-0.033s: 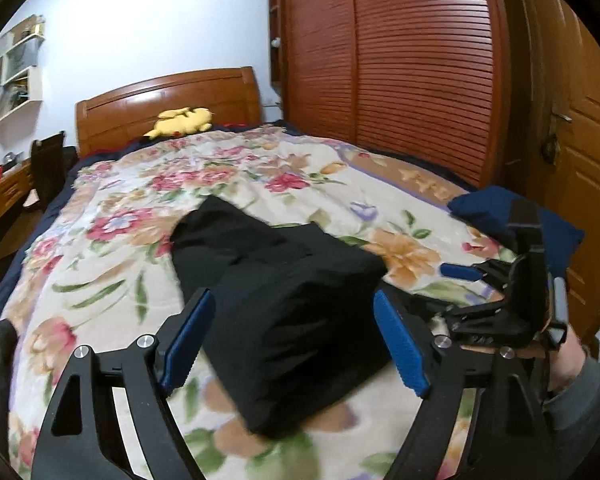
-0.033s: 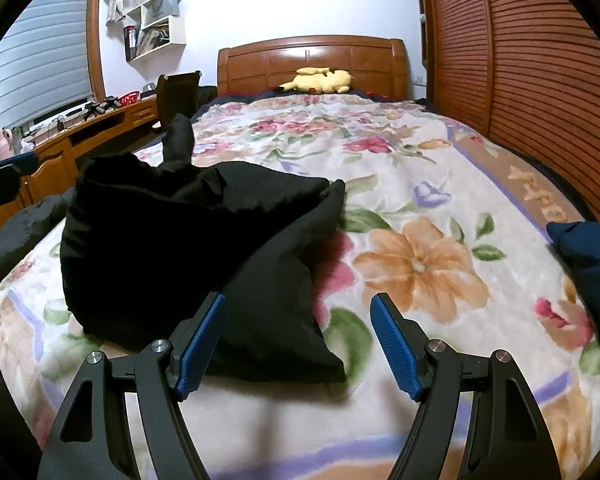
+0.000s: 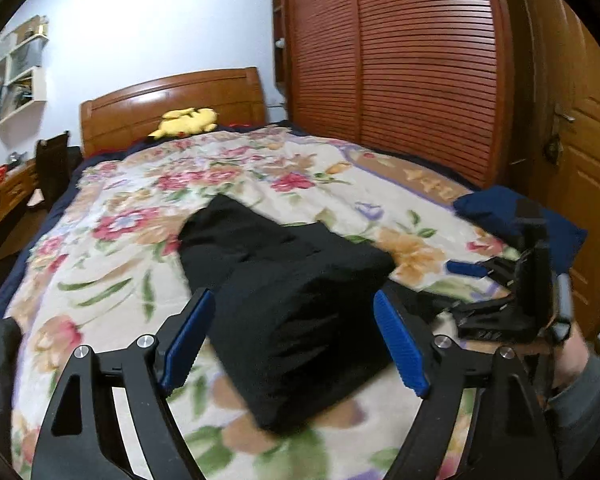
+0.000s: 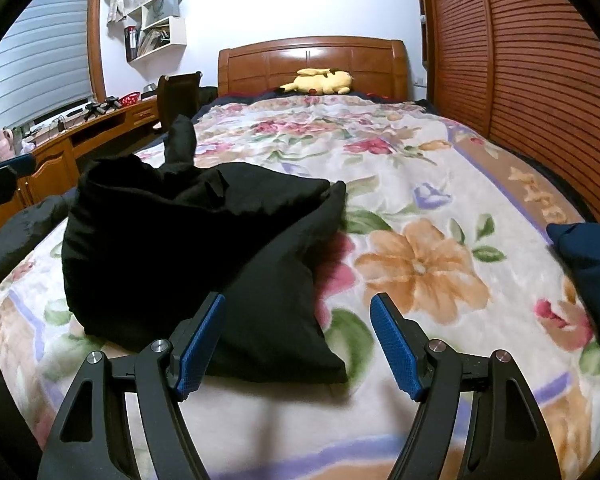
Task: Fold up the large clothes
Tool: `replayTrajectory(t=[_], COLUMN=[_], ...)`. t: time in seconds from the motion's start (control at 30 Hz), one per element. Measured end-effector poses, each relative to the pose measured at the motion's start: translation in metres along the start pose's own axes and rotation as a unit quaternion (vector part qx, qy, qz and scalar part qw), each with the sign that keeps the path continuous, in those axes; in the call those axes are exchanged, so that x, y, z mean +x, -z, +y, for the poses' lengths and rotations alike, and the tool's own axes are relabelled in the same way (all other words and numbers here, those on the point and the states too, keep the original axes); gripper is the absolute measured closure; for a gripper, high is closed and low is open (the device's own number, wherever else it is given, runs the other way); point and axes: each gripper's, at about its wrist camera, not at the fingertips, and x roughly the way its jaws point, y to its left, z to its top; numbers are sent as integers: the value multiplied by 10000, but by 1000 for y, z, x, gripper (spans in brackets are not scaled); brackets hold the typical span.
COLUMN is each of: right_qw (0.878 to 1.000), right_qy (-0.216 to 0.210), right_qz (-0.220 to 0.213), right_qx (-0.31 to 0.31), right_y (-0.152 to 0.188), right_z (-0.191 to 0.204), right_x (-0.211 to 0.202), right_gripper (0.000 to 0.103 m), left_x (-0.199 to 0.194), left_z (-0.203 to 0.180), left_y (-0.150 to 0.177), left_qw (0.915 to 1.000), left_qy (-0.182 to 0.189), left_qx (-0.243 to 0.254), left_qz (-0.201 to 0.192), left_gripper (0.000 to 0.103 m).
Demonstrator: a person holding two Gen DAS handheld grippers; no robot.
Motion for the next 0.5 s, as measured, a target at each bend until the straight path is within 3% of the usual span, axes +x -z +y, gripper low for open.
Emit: replayTrajectory(t=[0.2, 0.5], right_qw=[9997, 9981], right_qy=[-23, -87], right_qz=[-201, -538], right_qx=[-101, -277], right_y=[-5, -12], right_z=[11, 26], right_x=[-10, -27], right_gripper=[27, 27], left_x=[11, 23], left_z=[34, 64], left_y=[32, 69], left_qw=[9992, 9975], left_qy=[-275, -364], left_qx=[-225, -544], left_qz=[159, 283], left_gripper=[21, 21])
